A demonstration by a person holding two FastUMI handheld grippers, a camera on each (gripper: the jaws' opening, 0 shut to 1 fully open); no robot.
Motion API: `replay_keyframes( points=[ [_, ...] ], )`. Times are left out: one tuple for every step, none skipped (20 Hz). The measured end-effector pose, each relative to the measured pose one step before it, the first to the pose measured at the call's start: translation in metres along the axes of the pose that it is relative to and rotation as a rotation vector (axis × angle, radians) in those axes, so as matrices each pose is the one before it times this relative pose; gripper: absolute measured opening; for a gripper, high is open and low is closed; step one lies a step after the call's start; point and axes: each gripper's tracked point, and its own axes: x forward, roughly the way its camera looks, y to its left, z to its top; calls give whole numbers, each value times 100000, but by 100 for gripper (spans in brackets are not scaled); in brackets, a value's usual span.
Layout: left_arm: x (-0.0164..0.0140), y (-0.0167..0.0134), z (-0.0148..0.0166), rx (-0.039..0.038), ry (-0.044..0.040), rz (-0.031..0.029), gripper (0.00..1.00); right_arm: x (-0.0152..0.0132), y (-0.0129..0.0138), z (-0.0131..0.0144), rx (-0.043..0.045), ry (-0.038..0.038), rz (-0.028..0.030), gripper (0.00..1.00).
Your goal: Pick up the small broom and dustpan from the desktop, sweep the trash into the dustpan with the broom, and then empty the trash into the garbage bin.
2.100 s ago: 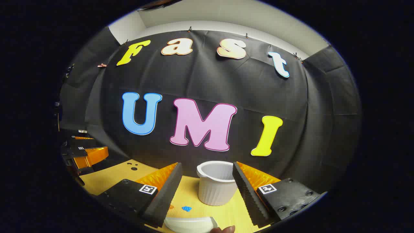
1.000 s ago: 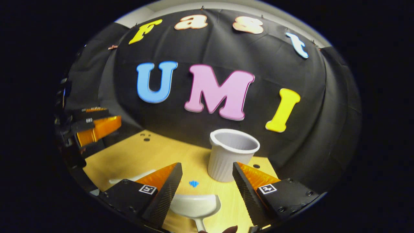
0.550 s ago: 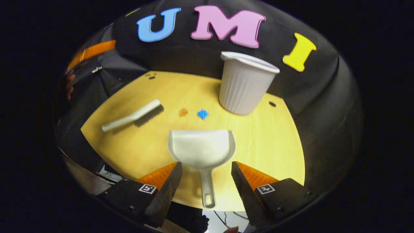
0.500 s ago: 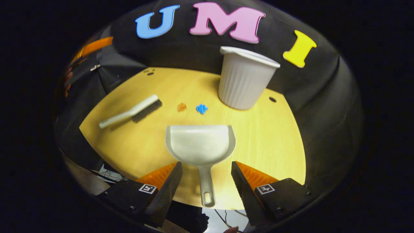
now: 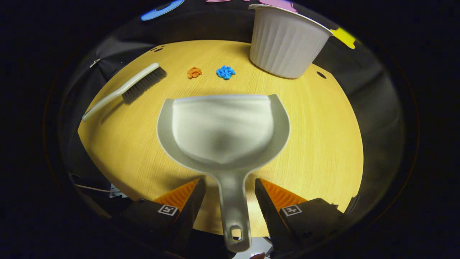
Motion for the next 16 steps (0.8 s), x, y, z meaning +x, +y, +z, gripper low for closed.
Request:
replay_keyframes(
  points=[
    [-102, 243, -199, 207, 401, 1518, 98, 376, 88, 186, 125, 153, 416, 88],
    [-56, 238, 43, 480, 112, 1209, 98, 398, 175, 183, 630, 169, 795, 87],
    [-64, 133, -131, 740, 88, 1236, 98, 488, 325, 530, 1598, -933, 1893, 86],
    [-7, 119, -202, 708, 578, 1003, 98, -45, 231, 185, 1432, 93, 1832, 85],
    [112, 51, -433, 285, 1073, 694, 98, 164, 180, 77, 1639, 501, 1363, 82],
    [133, -3, -422, -23, 1365, 380, 98, 254, -26, 361, 703, -905, -210, 79],
    [98, -165, -699, -63, 1859, -33, 98, -258, -354, 523, -307, 21, -285, 70],
    [218, -231, -597, -8, 2186, -531, 98, 343, 53, -134, 774, 531, 324, 63],
    [295, -211, -868, -139, 2994, -796, 98, -89, -30, 251, -456, -976, 369, 39],
    [389, -371, -993, -617, 3933, -2354, 98, 152, -25, 35, -1213, -754, 695, 39],
    [443, -437, -1317, -237, 4947, -2082, 98, -180, 2, 68, -1098, -666, 920, 38],
    [584, -145, -1389, 234, 5142, -1818, 99, -255, 160, -159, -839, -811, 1309, 37],
    [486, -183, -1431, 919, 5500, -1985, 98, -372, 140, 223, -678, -1452, 1504, 34],
    [649, -26, -1240, 1360, 5197, -1699, 98, -422, 100, 410, -975, -2436, 1339, 37],
    [551, -217, -1418, 1758, 5561, -2046, 98, -493, -18, 502, -1798, -1826, 1014, 37],
    [802, -92, -1552, 2073, 5651, -2278, 98, -427, -27, 252, -1801, -1247, 353, 37]
  ],
)
